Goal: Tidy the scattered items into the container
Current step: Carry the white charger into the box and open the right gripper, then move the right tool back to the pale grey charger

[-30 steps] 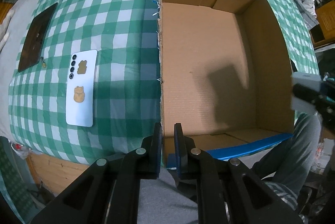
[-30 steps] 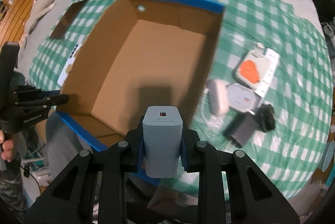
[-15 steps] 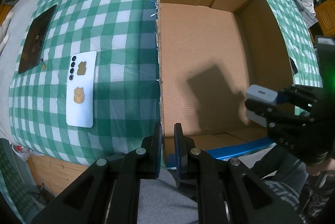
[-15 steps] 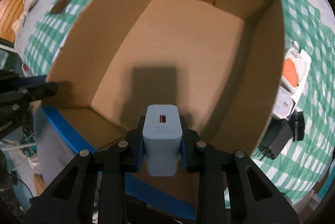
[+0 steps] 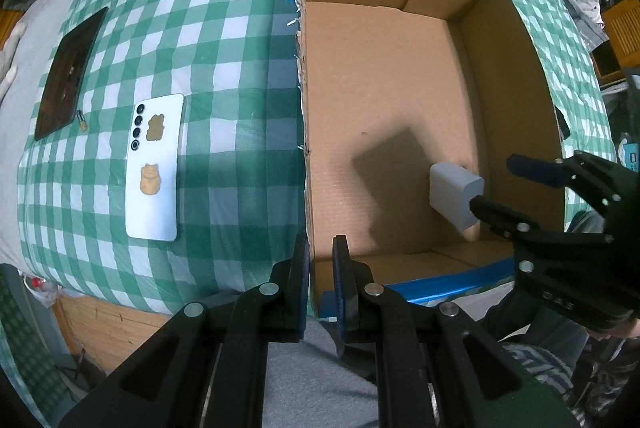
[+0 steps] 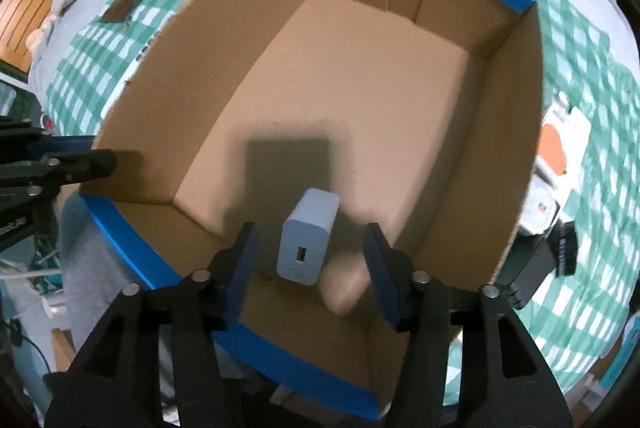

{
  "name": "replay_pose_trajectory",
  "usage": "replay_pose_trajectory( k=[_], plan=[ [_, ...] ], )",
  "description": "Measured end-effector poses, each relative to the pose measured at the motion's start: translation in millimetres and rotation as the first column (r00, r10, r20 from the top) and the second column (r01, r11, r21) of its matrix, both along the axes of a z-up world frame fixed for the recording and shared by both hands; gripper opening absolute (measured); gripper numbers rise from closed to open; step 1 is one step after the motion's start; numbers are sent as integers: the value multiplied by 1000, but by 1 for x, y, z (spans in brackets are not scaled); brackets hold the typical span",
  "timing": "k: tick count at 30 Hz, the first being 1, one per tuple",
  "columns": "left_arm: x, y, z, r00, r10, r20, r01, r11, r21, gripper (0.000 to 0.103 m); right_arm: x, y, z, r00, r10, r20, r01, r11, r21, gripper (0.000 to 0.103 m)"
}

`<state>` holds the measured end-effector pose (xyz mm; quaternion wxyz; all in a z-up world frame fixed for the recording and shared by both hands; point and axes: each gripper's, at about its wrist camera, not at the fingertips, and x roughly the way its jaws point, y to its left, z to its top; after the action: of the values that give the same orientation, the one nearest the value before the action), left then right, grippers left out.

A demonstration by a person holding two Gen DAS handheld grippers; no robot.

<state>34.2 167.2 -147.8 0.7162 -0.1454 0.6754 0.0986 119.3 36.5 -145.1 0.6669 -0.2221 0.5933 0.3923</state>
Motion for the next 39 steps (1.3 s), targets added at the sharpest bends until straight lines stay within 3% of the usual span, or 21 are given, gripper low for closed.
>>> replay_pose_trajectory(
  k=[21, 39],
  plan=[
    [-2, -2, -3, 1000, -3, 0, 3, 1000, 4, 11, 17, -54, 49, 999, -15, 35, 14, 999, 48, 57],
    [-1, -4, -5, 1000, -7, -4, 7, 1000, 3, 11, 51, -130, 15, 999, -46, 21, 47, 998, -29, 57]
  ],
)
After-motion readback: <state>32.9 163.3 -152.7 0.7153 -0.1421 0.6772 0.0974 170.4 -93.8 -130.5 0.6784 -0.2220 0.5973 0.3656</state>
